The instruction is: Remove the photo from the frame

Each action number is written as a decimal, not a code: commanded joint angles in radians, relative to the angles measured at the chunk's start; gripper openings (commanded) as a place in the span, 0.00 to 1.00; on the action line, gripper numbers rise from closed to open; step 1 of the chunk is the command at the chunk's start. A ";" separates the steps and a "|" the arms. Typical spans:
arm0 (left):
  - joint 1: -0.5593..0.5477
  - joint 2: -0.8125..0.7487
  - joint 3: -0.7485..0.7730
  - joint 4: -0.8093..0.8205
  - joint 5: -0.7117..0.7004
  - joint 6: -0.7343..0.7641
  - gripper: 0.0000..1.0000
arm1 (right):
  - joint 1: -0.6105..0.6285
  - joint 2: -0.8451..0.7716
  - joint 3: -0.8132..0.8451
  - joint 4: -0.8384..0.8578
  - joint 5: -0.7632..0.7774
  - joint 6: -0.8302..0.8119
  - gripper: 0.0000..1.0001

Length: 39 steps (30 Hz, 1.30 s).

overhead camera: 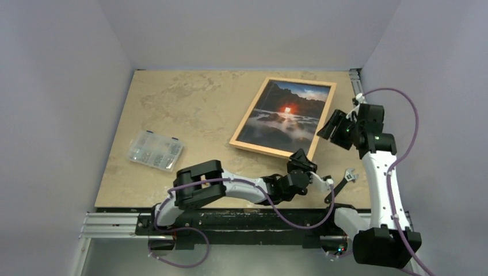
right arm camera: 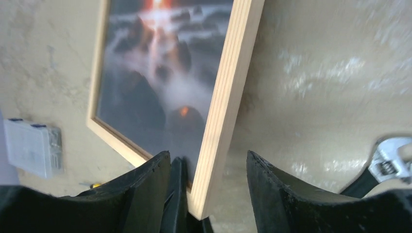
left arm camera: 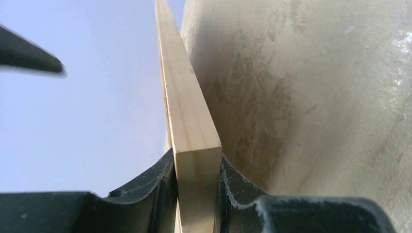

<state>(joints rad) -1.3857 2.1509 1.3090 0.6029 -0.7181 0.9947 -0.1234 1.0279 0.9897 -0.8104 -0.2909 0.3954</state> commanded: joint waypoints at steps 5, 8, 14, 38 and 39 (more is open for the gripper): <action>0.027 -0.423 -0.007 -0.405 0.090 -0.697 0.00 | 0.001 -0.084 0.381 -0.187 0.286 -0.076 0.59; 0.062 -0.534 0.001 -0.551 0.141 -0.920 0.00 | 0.001 -0.122 0.440 -0.203 0.294 -0.094 0.59; 0.211 -0.726 -0.081 -0.601 0.361 -1.286 0.00 | 0.001 -0.172 0.358 -0.178 0.224 -0.107 0.56; 0.524 -1.114 -0.741 -0.274 0.713 -2.068 0.00 | 0.002 -0.200 0.053 -0.045 0.144 -0.086 0.51; 0.524 -1.108 -0.751 -0.272 0.745 -2.071 0.00 | 0.001 -0.198 0.049 -0.043 0.142 -0.085 0.51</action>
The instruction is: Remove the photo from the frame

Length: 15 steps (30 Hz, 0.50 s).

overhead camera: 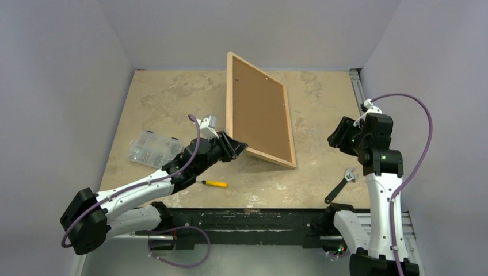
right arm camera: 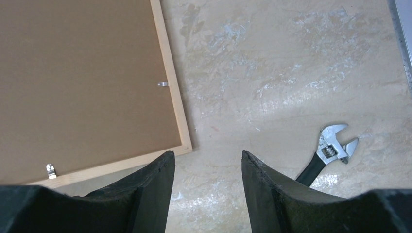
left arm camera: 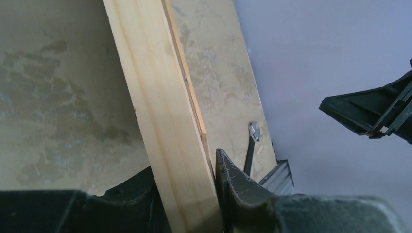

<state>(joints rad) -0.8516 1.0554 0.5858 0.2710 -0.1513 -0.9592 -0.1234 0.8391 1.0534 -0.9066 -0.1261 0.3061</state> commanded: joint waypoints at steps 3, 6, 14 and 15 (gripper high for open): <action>-0.009 0.042 -0.020 0.068 0.243 -0.122 0.00 | 0.001 -0.010 -0.018 0.051 -0.018 0.008 0.51; 0.012 0.132 -0.019 0.143 0.318 -0.167 0.00 | 0.002 -0.015 -0.018 0.050 -0.014 0.011 0.51; 0.066 0.368 0.044 0.263 0.491 -0.237 0.00 | 0.001 -0.026 -0.019 0.024 -0.002 0.002 0.51; 0.071 0.424 0.069 0.273 0.529 -0.238 0.00 | 0.001 -0.028 -0.021 0.023 0.001 0.000 0.51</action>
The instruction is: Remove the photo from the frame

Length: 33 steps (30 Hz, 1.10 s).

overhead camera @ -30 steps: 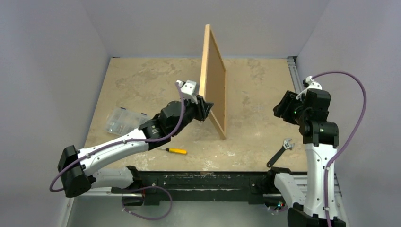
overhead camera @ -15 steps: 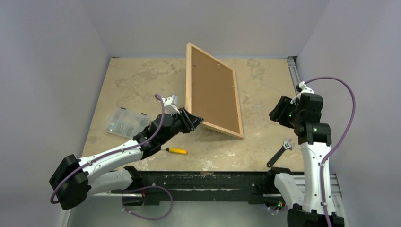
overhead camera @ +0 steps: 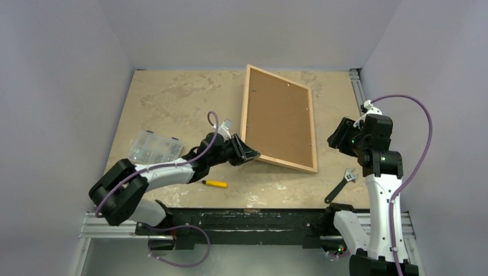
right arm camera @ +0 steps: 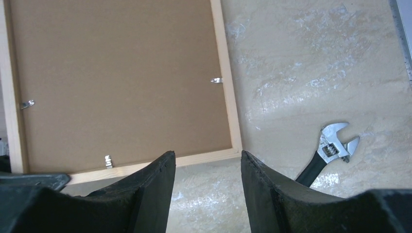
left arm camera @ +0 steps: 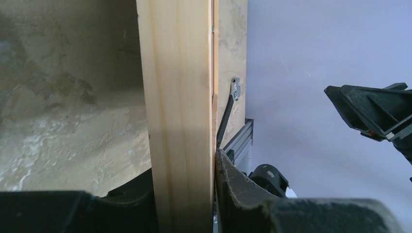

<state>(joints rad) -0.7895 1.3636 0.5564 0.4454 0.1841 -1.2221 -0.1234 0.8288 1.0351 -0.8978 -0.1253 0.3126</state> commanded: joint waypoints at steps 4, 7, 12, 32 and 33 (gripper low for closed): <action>0.021 0.261 0.212 0.092 0.260 0.022 0.00 | 0.001 -0.023 -0.006 0.010 0.001 -0.008 0.51; 0.025 0.336 0.296 0.046 0.270 0.062 0.00 | 0.001 -0.025 -0.002 0.005 -0.005 -0.009 0.51; 0.027 0.393 0.433 -0.205 0.148 0.223 0.00 | 0.001 -0.044 0.013 -0.022 0.018 -0.016 0.52; 0.100 0.520 0.602 -0.552 0.010 0.262 0.37 | 0.001 -0.062 -0.008 -0.009 -0.015 -0.024 0.52; 0.106 0.523 0.600 -0.552 0.021 0.261 0.40 | 0.001 -0.060 -0.009 -0.009 -0.017 -0.024 0.52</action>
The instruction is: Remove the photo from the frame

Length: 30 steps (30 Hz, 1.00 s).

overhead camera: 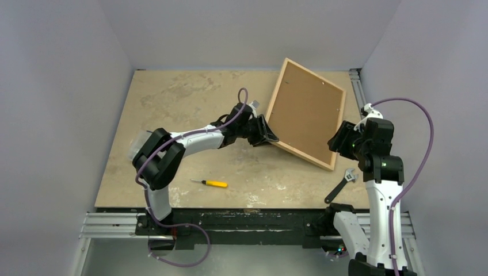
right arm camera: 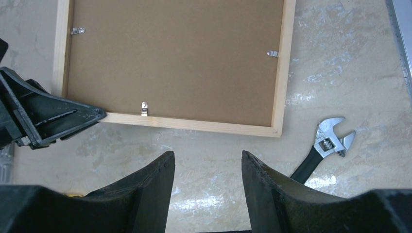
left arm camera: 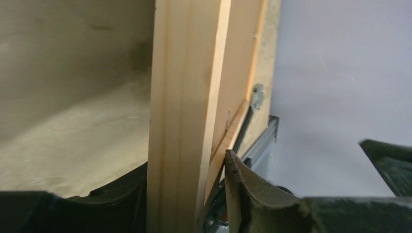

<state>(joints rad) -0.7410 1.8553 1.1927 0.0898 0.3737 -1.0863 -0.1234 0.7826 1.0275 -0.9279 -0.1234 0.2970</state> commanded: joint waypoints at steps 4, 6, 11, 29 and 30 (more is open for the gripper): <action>0.073 0.023 -0.048 -0.193 -0.142 0.139 0.55 | 0.001 -0.015 -0.001 0.020 -0.022 -0.007 0.51; 0.074 0.000 -0.063 -0.201 -0.165 0.156 0.63 | 0.002 -0.019 -0.003 0.022 -0.024 -0.006 0.51; 0.075 -0.053 -0.100 -0.228 -0.194 0.181 0.77 | 0.001 -0.025 -0.014 0.028 -0.036 -0.005 0.51; 0.075 -0.667 -0.394 -0.723 -0.529 0.136 0.88 | 0.077 -0.065 -0.192 0.168 -0.279 0.157 0.52; 0.075 -0.715 -0.415 -0.760 -0.547 0.081 0.89 | 0.106 -0.070 -0.214 0.188 -0.271 0.182 0.52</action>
<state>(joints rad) -0.6636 1.2755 0.8635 -0.4755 -0.0505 -0.8551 -0.0834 0.7403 0.8715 -0.8486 -0.3084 0.3775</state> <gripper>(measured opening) 0.870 0.518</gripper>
